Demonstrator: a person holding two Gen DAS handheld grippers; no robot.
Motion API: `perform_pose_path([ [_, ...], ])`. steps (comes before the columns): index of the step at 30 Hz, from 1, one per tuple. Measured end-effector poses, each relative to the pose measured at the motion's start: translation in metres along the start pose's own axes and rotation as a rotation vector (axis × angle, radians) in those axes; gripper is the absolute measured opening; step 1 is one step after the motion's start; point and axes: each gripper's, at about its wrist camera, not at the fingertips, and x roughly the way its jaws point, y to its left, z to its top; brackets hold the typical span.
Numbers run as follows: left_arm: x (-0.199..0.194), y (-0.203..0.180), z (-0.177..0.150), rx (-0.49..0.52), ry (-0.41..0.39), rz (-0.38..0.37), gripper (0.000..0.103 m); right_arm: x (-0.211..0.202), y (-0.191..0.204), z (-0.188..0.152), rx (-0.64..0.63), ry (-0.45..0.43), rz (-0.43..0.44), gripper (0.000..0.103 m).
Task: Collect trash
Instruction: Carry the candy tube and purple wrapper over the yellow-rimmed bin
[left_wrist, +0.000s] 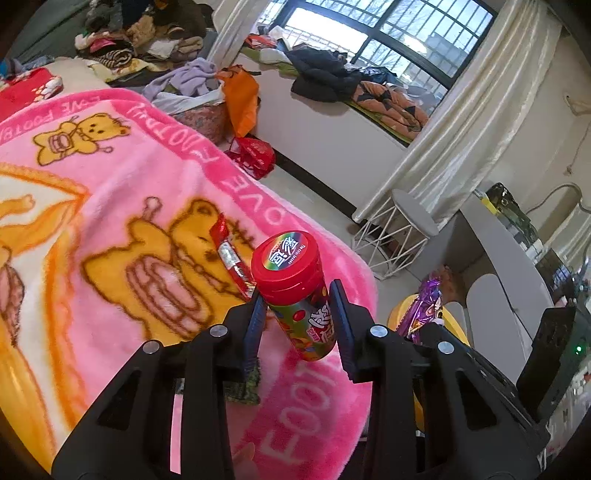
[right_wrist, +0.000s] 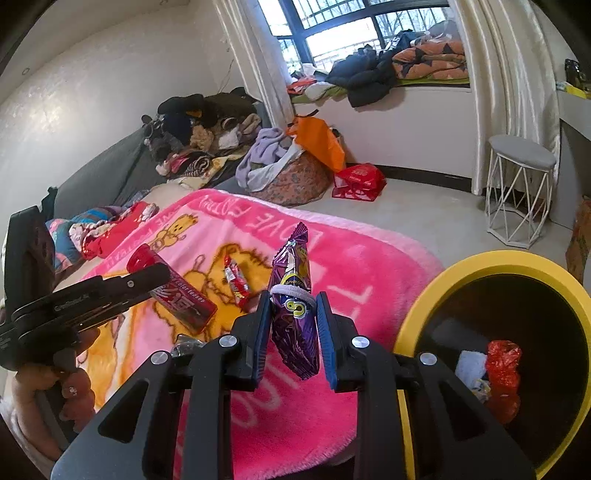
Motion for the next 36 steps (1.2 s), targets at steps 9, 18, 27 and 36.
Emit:
perform_pose_path([
  [9,0.001,-0.026,-0.003,0.049,0.006,-0.037,0.028,-0.019,-0.022,0.000,0.035,-0.026,-0.041,0.023],
  [18,0.009,-0.055,-0.012,0.111,0.033,-0.083,0.028,-0.035,-0.053,-0.001,0.091,-0.046,-0.102,0.023],
  [27,0.021,-0.085,-0.025,0.179,0.071,-0.130,0.028,-0.049,-0.088,-0.004,0.150,-0.065,-0.176,0.023],
  [36,0.033,-0.113,-0.037,0.240,0.099,-0.162,0.027,-0.057,-0.116,-0.010,0.193,-0.069,-0.242,0.023],
])
